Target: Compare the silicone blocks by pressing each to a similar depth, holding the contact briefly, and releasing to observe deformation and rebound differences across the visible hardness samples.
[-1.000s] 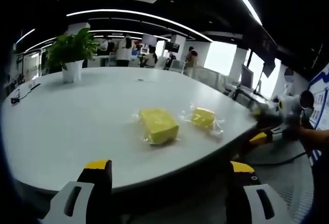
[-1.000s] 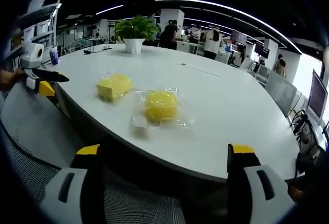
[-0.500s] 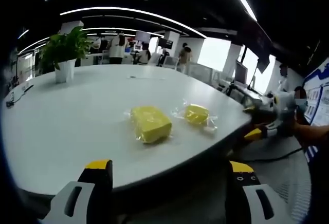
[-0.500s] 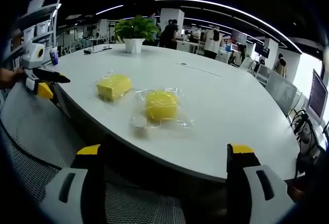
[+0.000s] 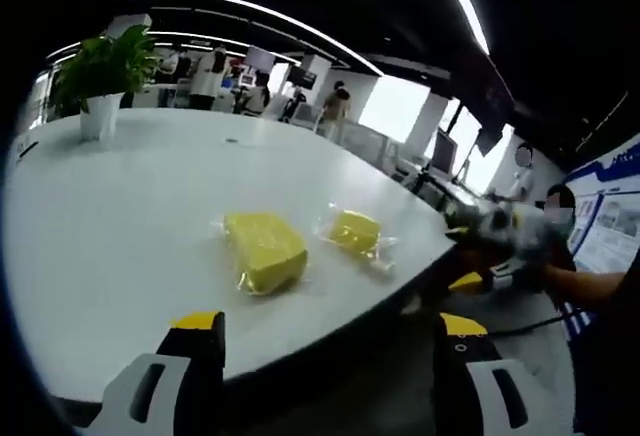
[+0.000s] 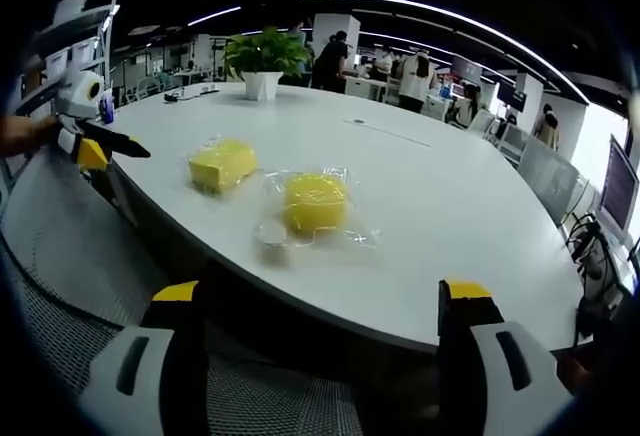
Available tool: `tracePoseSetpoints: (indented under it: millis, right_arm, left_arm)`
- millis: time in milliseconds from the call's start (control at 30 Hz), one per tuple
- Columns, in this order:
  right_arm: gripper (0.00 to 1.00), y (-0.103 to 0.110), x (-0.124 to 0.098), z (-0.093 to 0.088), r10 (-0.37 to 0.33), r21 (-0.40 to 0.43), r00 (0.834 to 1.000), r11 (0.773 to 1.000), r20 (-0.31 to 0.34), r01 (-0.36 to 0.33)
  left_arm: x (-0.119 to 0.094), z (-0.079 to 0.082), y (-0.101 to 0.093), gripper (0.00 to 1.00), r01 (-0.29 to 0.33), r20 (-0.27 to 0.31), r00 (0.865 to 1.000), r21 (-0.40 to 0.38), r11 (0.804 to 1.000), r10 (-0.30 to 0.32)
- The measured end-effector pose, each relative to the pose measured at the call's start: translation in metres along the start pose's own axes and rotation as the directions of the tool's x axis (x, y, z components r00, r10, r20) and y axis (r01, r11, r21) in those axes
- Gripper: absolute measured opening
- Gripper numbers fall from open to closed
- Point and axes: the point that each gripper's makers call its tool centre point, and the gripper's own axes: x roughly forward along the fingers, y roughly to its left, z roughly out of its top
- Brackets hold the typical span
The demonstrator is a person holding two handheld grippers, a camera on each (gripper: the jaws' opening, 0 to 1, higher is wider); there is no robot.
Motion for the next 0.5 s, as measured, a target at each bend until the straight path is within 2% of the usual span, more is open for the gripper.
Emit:
tracePoseSetpoints:
  millis: [167, 267, 400, 500]
  right_arm:
    - [0.89, 0.0, 0.0, -0.001, 0.001, 0.002, 1.0, 1.0, -0.006, -0.001]
    - [0.88, 0.001, 0.0, -0.002, 0.003, 0.002, 1.0, 1.0, -0.014, -0.003]
    - [0.88, 0.002, 0.001, -0.003, 0.008, 0.001, 1.0, 1.0, -0.018, -0.008]
    - [0.88, 0.002, 0.001, -0.004, 0.01, 0.003, 1.0, 1.0, -0.021, -0.01]
  left_arm:
    - [0.011, 0.007, 0.01, 0.83, -0.026, -0.007, 1.0, 0.007, 1.0, 0.026]
    - [0.017, 0.013, 0.017, 0.7, -0.046, 0.001, 0.999, -0.024, 0.999, 0.046]
    - [0.026, 0.016, 0.033, 0.68, -0.065, -0.007, 0.998, -0.023, 0.998, 0.065]
    - [0.032, 0.023, 0.043, 0.67, -0.076, 0.007, 0.997, -0.067, 0.995, 0.077]
